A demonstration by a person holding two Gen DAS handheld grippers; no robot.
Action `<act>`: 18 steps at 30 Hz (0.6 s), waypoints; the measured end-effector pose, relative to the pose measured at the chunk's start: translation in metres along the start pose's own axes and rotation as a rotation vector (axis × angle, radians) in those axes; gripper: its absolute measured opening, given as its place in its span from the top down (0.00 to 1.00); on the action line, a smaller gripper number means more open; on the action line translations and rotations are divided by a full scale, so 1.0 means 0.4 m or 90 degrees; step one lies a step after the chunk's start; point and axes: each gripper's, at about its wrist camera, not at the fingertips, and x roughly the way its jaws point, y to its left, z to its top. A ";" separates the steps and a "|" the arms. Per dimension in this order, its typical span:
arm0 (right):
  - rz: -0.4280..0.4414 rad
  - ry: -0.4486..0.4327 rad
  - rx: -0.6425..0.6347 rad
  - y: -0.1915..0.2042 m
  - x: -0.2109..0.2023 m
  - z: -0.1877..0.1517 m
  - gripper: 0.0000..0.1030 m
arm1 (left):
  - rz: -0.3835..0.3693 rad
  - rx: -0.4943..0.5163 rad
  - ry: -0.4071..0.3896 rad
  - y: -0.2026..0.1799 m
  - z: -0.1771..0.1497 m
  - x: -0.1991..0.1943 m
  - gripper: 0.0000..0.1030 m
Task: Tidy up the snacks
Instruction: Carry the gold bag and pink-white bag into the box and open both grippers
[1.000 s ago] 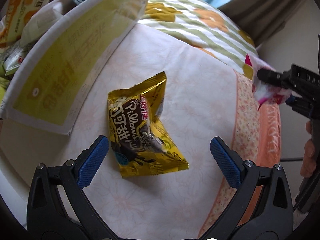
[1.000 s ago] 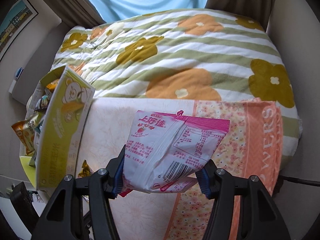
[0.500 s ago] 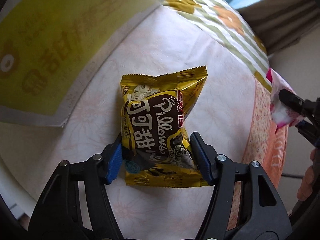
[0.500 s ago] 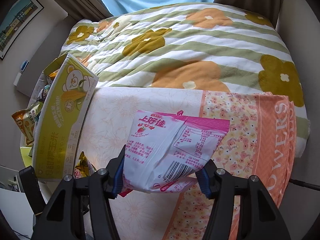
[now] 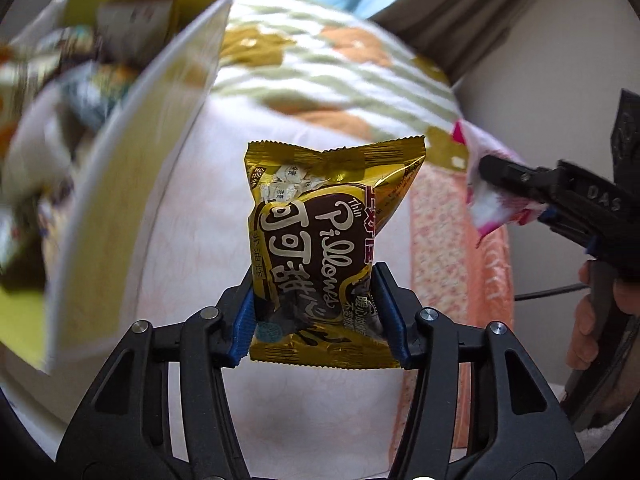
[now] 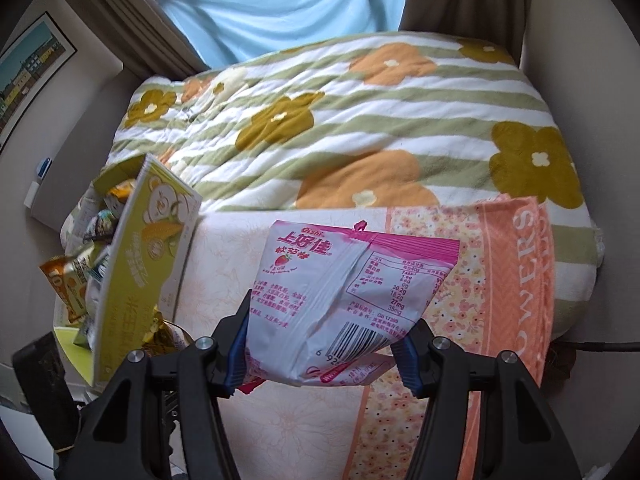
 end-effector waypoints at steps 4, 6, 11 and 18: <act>-0.003 -0.039 0.011 0.042 -0.071 0.021 0.46 | -0.022 0.044 -0.052 -0.009 0.068 -0.107 0.52; -0.001 -0.059 0.011 0.076 -0.104 0.031 0.46 | -0.020 0.058 -0.074 0.004 0.101 -0.155 0.52; 0.018 -0.093 -0.005 0.176 -0.148 0.047 0.46 | 0.001 0.071 -0.125 0.084 0.177 -0.269 0.52; 0.068 -0.118 -0.046 0.361 -0.155 0.061 0.46 | 0.044 0.050 -0.157 0.253 0.249 -0.403 0.52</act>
